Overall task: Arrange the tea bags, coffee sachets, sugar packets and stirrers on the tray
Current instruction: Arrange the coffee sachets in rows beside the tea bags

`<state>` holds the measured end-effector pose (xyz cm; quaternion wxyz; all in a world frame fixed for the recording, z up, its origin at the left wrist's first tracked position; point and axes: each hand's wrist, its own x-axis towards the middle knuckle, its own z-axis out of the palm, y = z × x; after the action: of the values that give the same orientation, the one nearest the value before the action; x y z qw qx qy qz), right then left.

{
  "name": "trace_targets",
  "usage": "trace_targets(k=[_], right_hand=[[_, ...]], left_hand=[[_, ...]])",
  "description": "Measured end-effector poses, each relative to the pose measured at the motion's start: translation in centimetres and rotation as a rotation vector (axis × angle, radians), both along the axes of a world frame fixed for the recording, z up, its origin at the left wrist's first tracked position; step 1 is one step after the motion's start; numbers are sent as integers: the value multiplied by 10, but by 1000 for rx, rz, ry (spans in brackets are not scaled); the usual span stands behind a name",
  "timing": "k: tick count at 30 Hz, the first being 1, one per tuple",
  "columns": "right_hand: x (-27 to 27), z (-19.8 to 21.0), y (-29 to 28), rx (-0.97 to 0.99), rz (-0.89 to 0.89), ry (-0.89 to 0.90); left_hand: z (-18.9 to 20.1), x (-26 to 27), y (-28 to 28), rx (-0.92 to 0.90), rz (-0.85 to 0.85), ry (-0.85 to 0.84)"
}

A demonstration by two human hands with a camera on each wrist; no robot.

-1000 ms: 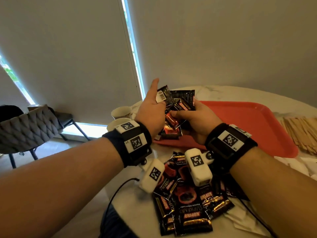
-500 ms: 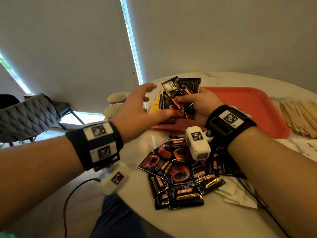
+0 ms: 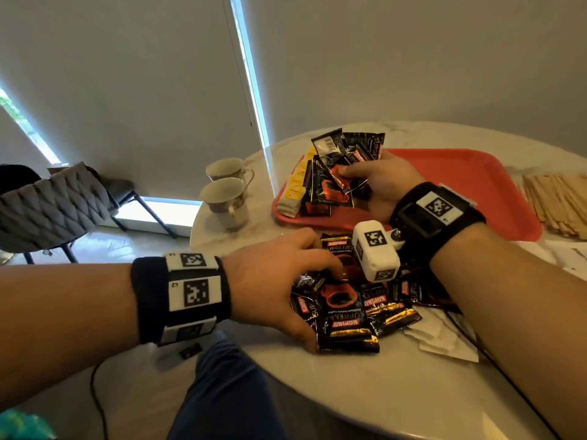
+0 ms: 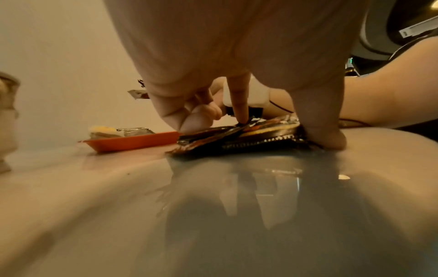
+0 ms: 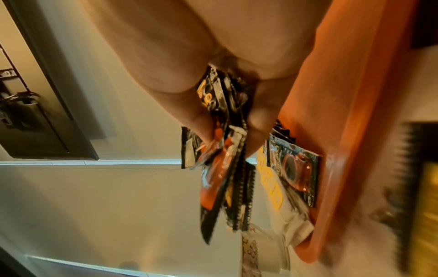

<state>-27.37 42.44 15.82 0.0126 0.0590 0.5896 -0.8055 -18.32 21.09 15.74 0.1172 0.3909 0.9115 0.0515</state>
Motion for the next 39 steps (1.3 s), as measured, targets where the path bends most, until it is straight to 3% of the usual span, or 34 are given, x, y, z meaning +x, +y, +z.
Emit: trace_targets(k=[8, 13, 16, 19, 20, 22, 32, 39], right_hand=[[-3, 1, 5, 30, -44, 32], [-11, 13, 7, -16, -53, 85], [-18, 23, 2, -26, -7, 135], [-27, 30, -5, -48, 79, 181], [-32, 31, -7, -44, 83, 188], [-42, 32, -8, -7, 60, 183], [-71, 26, -12, 307, 102, 86], [-78, 24, -8, 501, 53, 163]], left_hand=[[14, -43, -12, 190, 33, -128], [31, -82, 4, 862, 441, -131], [30, -110, 36, 1225, 661, -429], [32, -130, 56, 1514, 592, -967], [33, -136, 57, 1563, 557, -1069], [33, -147, 56, 1623, 529, -1144], [15, -181, 56, 1638, 433, -1191], [4, -193, 71, 1683, 518, -1089]])
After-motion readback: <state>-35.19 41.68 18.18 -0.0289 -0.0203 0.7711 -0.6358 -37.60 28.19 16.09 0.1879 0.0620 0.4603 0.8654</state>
